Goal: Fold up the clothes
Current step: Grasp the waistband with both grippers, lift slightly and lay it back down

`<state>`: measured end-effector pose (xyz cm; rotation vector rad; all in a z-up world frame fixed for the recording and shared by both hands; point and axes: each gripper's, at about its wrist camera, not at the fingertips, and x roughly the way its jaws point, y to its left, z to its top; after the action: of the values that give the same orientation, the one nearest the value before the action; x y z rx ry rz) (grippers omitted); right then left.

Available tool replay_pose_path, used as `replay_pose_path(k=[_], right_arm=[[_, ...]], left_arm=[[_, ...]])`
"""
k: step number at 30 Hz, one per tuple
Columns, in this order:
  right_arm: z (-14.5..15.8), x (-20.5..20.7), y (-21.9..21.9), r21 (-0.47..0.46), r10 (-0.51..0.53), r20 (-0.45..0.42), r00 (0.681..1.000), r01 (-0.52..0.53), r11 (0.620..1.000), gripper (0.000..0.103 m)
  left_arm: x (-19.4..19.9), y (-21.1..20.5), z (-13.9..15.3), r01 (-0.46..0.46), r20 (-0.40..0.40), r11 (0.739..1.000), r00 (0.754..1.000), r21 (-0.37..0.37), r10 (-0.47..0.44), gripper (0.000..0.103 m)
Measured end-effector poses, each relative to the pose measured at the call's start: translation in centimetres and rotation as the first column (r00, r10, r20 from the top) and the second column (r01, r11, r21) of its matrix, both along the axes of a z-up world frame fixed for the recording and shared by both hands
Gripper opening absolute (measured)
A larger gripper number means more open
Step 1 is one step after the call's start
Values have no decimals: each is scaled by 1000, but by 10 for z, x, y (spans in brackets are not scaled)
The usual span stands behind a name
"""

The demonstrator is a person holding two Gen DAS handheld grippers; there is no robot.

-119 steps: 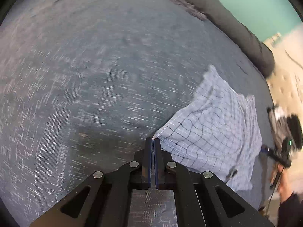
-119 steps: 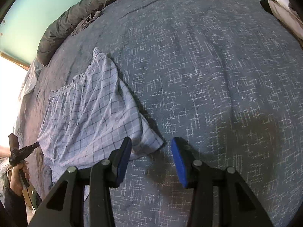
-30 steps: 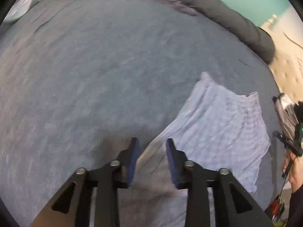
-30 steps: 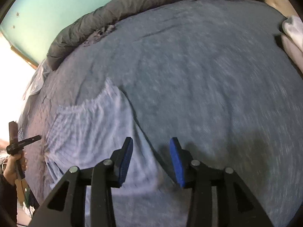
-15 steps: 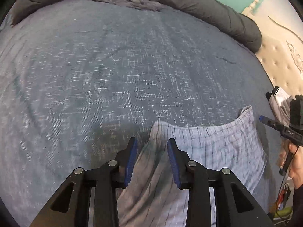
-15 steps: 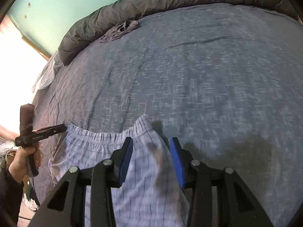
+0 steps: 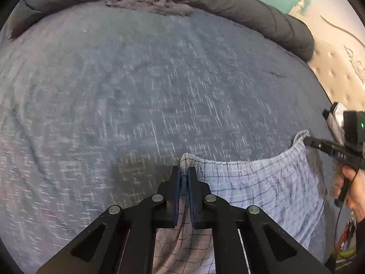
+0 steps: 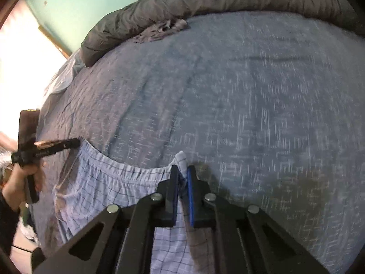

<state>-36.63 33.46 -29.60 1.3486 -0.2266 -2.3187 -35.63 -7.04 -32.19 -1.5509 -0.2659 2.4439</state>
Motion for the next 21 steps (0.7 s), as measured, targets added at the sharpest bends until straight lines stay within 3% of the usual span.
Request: replay_pose_path(k=[7,21], right_arm=[[16,-11,-12,66,-17,-59,998,21,998,6],[-19,-38,-22,128,-35,4,999,34,991,7]], left_arm=[[-19,-2,8,-46,11,998,999,-36,46,6],[-59,16,-12,-49,42,997,998,-66,52,9]])
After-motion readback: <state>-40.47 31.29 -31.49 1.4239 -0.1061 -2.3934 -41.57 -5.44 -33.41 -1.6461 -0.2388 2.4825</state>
